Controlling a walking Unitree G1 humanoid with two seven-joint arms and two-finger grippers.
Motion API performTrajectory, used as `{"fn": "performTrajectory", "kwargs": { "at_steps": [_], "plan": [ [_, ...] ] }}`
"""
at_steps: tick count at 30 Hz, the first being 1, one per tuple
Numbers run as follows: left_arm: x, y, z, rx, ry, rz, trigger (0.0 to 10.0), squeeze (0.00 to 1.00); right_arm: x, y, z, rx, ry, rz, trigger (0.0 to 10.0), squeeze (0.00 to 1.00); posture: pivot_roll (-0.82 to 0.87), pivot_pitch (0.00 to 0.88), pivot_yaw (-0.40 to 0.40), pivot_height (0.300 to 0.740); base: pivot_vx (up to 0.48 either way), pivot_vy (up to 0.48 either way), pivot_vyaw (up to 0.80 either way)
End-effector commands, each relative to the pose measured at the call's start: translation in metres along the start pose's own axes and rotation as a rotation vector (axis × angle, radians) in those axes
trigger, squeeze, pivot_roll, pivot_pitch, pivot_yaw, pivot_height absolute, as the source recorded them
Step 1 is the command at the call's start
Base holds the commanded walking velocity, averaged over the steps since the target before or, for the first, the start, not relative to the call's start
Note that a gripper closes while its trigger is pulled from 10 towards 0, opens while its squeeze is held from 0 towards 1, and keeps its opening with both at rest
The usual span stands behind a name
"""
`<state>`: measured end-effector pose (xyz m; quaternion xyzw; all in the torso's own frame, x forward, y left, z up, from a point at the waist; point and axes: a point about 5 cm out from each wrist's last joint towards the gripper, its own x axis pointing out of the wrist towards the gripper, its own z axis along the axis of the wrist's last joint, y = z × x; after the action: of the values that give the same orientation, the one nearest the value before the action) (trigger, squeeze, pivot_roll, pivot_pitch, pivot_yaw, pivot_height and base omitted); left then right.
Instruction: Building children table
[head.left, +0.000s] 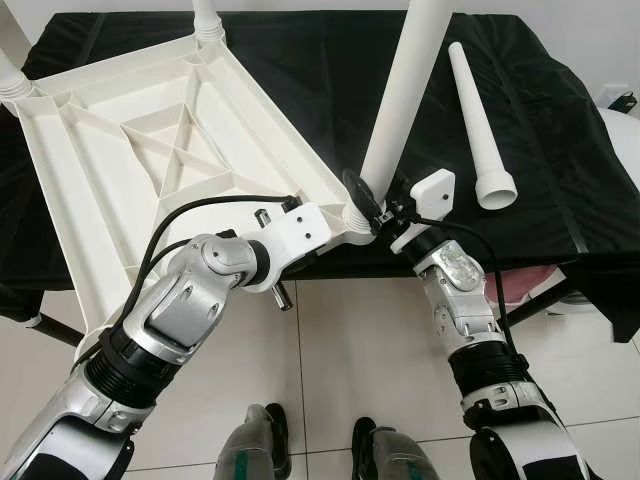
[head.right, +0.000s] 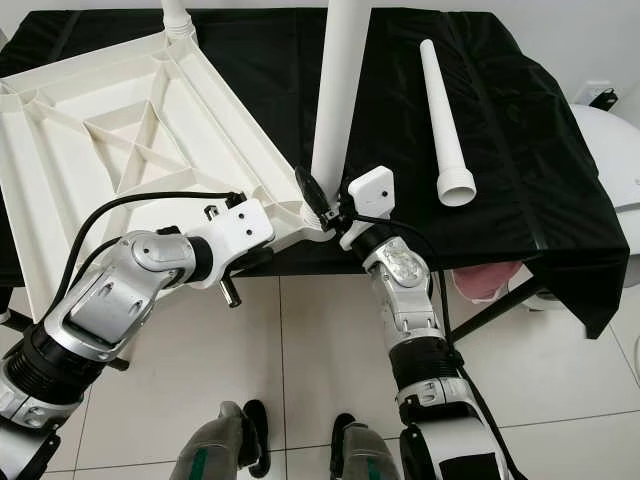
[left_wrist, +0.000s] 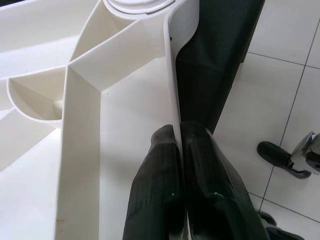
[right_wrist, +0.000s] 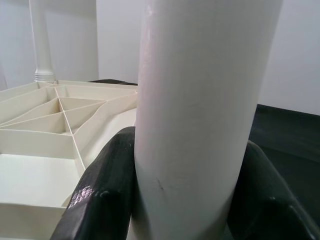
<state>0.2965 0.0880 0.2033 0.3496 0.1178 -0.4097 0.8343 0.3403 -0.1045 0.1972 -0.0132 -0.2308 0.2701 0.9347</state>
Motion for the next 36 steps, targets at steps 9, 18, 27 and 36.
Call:
{"fn": "performTrajectory", "kwargs": {
  "at_steps": [9,18,27,36],
  "plan": [
    [-0.008,0.004,0.021,0.078,-0.086,0.044,10.0,0.0,-0.018,-0.003,-0.02,0.009,0.125,-0.128,10.0,0.0,-0.03,0.18,-0.017,0.74,0.0,0.0,0.0],
    [-0.007,0.004,0.021,0.079,-0.089,0.041,10.0,0.0,-0.018,0.0,-0.018,-0.001,0.117,-0.172,10.0,0.0,-0.03,0.178,-0.016,0.74,0.0,0.0,0.0],
    [-0.007,0.004,0.021,0.077,-0.089,0.041,10.0,0.0,-0.018,0.003,-0.017,-0.016,0.132,-0.225,10.0,0.0,-0.03,0.182,-0.017,0.74,0.0,0.0,0.0],
    [-0.009,0.005,0.021,0.076,-0.086,0.042,10.0,0.0,-0.019,0.006,-0.017,-0.023,0.141,-0.273,10.0,0.0,-0.03,0.193,-0.009,0.74,0.0,0.0,0.0]
  ]
}}
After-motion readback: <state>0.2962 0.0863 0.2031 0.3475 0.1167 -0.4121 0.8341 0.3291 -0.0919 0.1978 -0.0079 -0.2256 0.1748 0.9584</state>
